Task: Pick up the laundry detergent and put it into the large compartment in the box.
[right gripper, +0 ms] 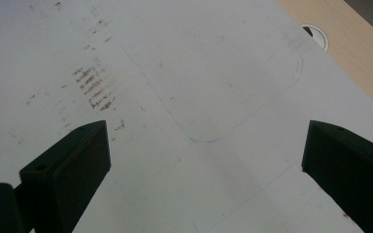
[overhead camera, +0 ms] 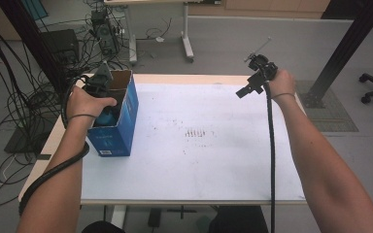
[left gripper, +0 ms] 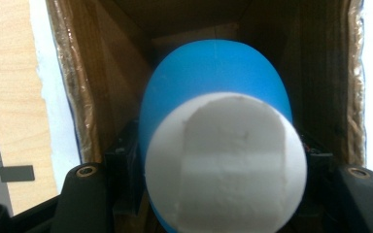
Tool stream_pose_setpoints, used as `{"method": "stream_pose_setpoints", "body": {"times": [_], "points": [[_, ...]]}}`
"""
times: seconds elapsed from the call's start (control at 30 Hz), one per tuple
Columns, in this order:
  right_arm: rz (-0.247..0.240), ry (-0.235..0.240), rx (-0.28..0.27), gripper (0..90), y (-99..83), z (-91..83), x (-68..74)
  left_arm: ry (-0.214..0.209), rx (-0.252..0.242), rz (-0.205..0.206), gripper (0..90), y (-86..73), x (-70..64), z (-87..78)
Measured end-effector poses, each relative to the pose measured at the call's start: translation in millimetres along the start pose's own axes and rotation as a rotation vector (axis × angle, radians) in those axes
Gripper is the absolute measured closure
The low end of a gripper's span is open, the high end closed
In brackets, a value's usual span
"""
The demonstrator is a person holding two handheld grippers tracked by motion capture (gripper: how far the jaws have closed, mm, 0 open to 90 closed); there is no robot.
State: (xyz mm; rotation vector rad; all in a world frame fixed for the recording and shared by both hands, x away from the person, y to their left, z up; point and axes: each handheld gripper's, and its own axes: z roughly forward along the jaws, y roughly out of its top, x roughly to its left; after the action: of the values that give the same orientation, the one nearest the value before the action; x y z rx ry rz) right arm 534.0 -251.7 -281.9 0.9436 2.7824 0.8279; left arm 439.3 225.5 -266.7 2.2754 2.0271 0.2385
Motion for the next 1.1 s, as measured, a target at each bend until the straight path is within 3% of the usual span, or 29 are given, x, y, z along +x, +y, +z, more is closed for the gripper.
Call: {"method": "stream_pose_setpoints", "body": {"times": [1.1], "points": [[0.005,-0.003,0.0,3.4,-2.4,-0.8,-2.6,0.009,-0.001,0.003,37.6,1.4,-2.6,0.7]]}}
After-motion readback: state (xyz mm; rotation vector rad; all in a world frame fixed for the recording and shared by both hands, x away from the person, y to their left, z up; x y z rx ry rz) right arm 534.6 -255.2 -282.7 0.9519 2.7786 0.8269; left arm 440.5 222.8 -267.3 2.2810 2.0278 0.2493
